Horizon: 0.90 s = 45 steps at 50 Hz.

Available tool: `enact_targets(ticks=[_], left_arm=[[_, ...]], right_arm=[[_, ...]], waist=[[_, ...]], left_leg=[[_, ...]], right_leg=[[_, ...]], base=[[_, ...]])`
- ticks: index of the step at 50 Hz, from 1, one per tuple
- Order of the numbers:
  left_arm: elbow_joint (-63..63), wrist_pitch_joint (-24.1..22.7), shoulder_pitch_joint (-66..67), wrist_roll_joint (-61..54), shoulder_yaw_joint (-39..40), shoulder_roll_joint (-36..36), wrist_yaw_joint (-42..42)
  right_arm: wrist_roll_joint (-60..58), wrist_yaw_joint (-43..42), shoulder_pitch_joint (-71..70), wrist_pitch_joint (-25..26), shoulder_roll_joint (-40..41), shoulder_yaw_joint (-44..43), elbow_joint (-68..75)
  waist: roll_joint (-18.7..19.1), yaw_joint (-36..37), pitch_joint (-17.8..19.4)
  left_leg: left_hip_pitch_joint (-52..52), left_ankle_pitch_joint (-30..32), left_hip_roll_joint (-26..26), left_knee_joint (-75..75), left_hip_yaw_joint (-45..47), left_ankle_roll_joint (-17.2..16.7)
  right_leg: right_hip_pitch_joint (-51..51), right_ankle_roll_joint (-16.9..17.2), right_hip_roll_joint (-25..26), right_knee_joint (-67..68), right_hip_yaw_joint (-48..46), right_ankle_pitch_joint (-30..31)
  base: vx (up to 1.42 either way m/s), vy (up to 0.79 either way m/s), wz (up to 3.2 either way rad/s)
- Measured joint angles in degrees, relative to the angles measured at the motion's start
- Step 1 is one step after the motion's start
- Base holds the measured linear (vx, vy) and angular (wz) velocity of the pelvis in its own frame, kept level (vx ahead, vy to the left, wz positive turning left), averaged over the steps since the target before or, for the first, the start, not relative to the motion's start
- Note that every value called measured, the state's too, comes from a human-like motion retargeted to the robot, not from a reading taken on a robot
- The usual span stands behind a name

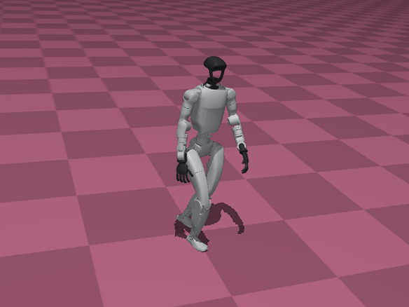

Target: Walk

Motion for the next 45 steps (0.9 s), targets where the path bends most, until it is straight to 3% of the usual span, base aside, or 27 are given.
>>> enact_targets(ticks=[4,9,13,15,19,22,25,29,33,40,45], left_arm=[[-0.82,-0.89,-0.23,0.80,-0.65,-0.10,-0.23],[-0.60,-1.51,0.97,1.54,-1.59,-0.97,-0.99],[0.72,-1.50,3.43,2.12,-2.33,-1.82,-1.89],[1.57,-1.28,5.19,2.52,-2.94,-2.06,-2.15],[2.84,-0.50,7.46,3.60,-3.85,-2.15,-2.72],[3.13,0.13,8.50,4.21,-4.58,-1.86,-2.63],[3.05,0.46,9.17,4.38,-4.97,-1.29,-2.28],[2.81,0.40,10.43,3.79,-4.47,-0.75,-1.66],[3.17,0.11,11.88,2.79,-3.34,-0.73,-1.15],[5.93,0.12,13.09,1.48,-1.73,-1.70,-0.84],[8.07,0.49,13.55,1.59,-1.35,-2.48,-0.89]], right_arm=[[0.33,0.47,1.62,0.12,-0.11,-0.53,1.27],[0.84,0.48,3.13,0.01,-0.01,-0.61,1.89],[1.10,-0.28,3.64,-0.36,-0.14,-0.39,1.89],[1.09,-0.88,3.66,-0.61,0.00,-0.04,1.42],[0.88,-2.21,1.75,-0.99,-0.60,0.88,-0.64],[0.52,-3.53,-0.80,-1.21,-1.17,1.69,-2.40],[0.36,-4.88,-4.30,-1.36,-1.73,2.27,-3.71],[0.93,-6.55,-9.20,-1.49,-2.29,2.47,-5.31],[2.25,-7.61,-13.73,-1.93,-2.67,2.44,-7.34],[2.79,-8.08,-19.76,-3.33,-2.66,2.78,-11.53],[1.63,-7.59,-20.83,-3.63,-2.10,3.47,-14.24]], waist=[[0.67,0.56,-0.96],[1.25,1.02,-0.78],[3.90,2.22,0.44],[4.88,3.07,0.64],[7.78,5.10,0.67],[7.83,6.51,0.22],[6.63,7.81,-0.25],[4.45,9.11,-0.63],[2.53,9.55,-0.90],[-0.97,7.76,-2.79],[-3.71,5.79,-3.75]], left_leg=[[0.95,-1.06,0.80,1.14,-0.67,-0.42],[2.82,-3.07,1.79,8.88,-2.08,-1.62],[3.78,-3.72,6.29,20.53,-3.11,-3.92],[3.07,-2.48,8.89,28.19,-2.78,-5.32],[-2.20,5.72,16.53,43.92,-2.36,-7.60],[-8.82,9.15,20.75,53.30,-1.27,-6.19],[-15.94,7.59,22.84,57.68,-0.09,-3.25],[-24.19,3.74,22.20,54.67,1.42,-0.80],[-30.04,2.62,19.40,44.65,2.45,-1.05],[-34.41,6.12,10.47,18.27,2.31,-4.14],[-32.58,9.08,4.55,6.88,2.14,-4.26]], right_leg=[[-0.61,0.75,2.62,-5.73,1.14,1.01],[0.52,-0.16,4.36,-0.41,0.96,2.53],[4.43,-2.16,8.12,3.89,-1.37,3.45],[5.27,-3.45,10.03,7.07,-2.22,2.86],[8.66,-6.64,14.77,6.33,-4.38,1.16],[10.22,-8.15,16.32,5.41,-4.25,-0.93],[12.18,-8.35,16.74,3.60,-3.08,-2.65],[15.39,-7.56,16.27,1.31,-1.07,-4.60],[18.81,-6.82,14.98,-0.60,0.61,-6.40],[22.64,-5.95,9.95,-2.31,2.34,-9.33],[24.47,-5.12,5.53,1.51,3.32,-11.89]], base=[[-0.01,0.00,-0.03],[0.00,0.00,0.00],[0.01,-0.02,-0.14],[0.01,-0.05,-0.31],[-0.01,-0.05,-0.26],[0.00,0.00,0.00],[0.00,0.00,0.00],[0.00,0.00,0.00],[0.00,0.00,0.00],[0.00,0.00,0.06],[0.01,0.00,0.09]])
